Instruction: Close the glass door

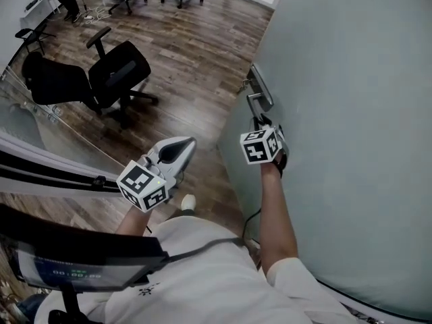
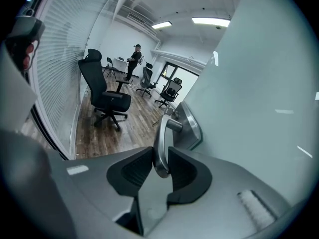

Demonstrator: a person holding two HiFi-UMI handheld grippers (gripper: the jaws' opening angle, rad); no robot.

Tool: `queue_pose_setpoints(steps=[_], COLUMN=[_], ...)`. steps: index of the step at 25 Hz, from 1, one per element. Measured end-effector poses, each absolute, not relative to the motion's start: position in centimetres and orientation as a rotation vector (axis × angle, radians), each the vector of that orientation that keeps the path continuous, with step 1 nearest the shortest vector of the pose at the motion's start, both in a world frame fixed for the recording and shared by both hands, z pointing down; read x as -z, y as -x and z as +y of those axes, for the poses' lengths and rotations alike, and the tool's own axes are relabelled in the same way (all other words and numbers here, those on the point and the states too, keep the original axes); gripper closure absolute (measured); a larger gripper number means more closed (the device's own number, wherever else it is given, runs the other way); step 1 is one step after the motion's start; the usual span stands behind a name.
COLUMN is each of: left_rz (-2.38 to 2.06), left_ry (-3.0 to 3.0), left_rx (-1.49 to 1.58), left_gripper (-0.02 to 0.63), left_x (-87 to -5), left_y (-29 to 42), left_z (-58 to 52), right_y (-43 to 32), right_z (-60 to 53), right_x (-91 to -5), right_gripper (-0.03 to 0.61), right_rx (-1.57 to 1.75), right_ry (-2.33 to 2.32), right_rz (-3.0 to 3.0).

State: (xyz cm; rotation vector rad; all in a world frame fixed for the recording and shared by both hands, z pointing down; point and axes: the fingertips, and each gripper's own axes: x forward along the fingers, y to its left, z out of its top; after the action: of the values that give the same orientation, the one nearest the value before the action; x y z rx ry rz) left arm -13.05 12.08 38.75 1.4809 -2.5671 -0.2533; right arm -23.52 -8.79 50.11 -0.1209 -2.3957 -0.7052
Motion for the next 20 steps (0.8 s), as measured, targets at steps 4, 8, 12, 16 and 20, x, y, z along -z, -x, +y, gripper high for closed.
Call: queue_pose_setpoints(steps=[4,8,12,16,20], left_rz=[-2.593,-2.625,-2.657,-2.678,-2.675], left_ry=[-1.431,-1.366,-1.289,-1.209,-1.121], left_rx=[0.24,0.234,0.226,0.216,0.216], left_gripper=[0.609,0.609,0.609,0.611,0.611], left_x=[-39.0,-39.2,-39.3,-39.9,-41.3], left_y=[10.7,8.7,5.9,4.0,2.1], left_z=[12.5,13.3,14.5,16.4,18.4], right_y=[22.6,22.0,20.6,20.2,20.0], right_z=[-6.9,-5.1,-3.2,-1.7,0.2], right_x=[-49.9,-49.7,-49.8,-49.5,-49.7], right_gripper=[0.477,0.476,0.476,0.476,0.476], right_rx=[0.718,0.733,0.737,0.756,0.767], right_ry=[0.151,0.175,0.216,0.236,0.272], right_rz=[-2.408,-2.412,-2.415,-2.436,-2.442])
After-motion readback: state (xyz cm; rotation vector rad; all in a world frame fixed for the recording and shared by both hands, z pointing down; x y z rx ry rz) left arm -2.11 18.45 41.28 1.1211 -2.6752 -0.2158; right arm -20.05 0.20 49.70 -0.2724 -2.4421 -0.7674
